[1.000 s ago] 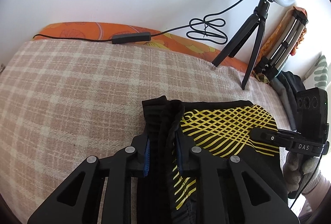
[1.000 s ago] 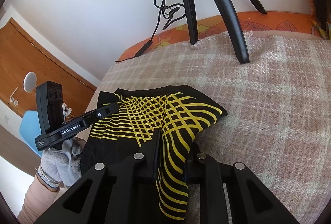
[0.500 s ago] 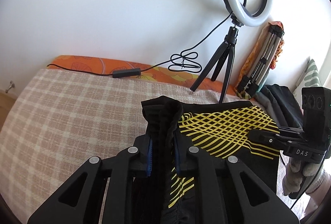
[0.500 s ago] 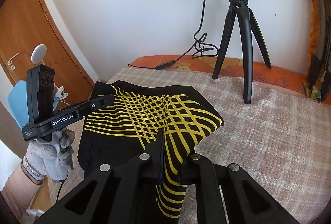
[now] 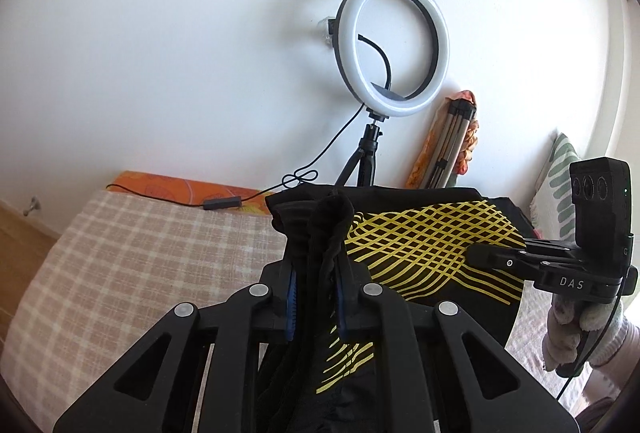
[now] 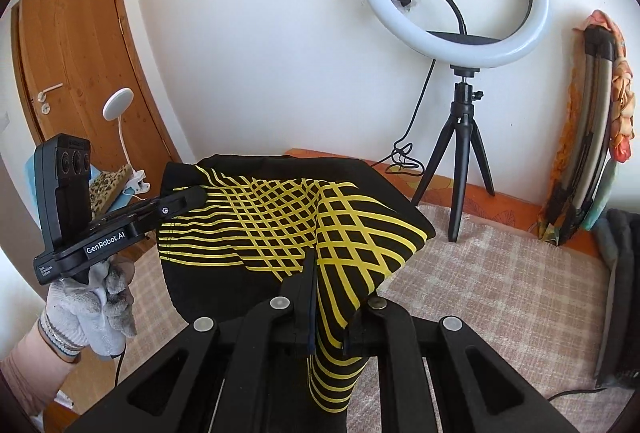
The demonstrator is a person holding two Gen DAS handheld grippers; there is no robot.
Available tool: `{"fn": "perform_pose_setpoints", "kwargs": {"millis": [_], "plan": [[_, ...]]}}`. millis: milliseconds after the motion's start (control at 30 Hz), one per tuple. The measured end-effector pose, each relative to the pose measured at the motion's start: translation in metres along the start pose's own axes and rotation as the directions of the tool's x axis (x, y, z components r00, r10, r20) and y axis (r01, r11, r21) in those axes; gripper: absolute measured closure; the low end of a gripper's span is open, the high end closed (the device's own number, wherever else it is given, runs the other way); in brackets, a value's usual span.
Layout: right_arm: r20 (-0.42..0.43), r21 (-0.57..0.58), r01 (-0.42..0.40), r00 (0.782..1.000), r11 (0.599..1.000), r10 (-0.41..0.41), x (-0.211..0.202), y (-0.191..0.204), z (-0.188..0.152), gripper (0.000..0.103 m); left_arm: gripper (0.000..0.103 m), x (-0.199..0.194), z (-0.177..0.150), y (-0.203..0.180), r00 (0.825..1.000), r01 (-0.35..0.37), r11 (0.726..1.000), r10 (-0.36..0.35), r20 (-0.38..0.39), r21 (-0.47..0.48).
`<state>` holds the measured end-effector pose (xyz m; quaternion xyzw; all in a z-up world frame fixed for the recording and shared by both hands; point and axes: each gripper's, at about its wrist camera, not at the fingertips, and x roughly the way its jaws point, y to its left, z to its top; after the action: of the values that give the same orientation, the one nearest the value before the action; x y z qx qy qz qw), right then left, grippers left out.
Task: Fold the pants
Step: 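Grasp the shorts with the right gripper beside the left gripper and lift together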
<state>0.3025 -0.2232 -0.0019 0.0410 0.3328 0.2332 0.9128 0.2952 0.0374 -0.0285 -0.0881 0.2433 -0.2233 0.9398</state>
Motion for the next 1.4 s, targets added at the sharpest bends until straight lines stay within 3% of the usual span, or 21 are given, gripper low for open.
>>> {"fn": "perform_pose_setpoints", "kwargs": {"millis": [633, 1000, 1400], "plan": [[0.085, -0.043, 0.092, 0.993, 0.995, -0.088, -0.129, 0.038, -0.009, 0.097, 0.091, -0.089, 0.002, -0.085, 0.988, 0.122, 0.991, -0.126, 0.093, 0.049], [0.135, -0.066, 0.18, 0.976, 0.982, -0.17, -0.198, 0.027, -0.02, 0.097, 0.091, -0.084, -0.001, -0.133, 0.978, 0.185, 0.98, -0.191, 0.088, 0.067], [0.108, -0.063, 0.257, 0.962, 0.964, -0.249, -0.24, -0.034, -0.013, 0.097, 0.091, -0.04, 0.004, -0.202, 0.96, 0.262, 0.961, -0.268, 0.074, 0.082]]}}
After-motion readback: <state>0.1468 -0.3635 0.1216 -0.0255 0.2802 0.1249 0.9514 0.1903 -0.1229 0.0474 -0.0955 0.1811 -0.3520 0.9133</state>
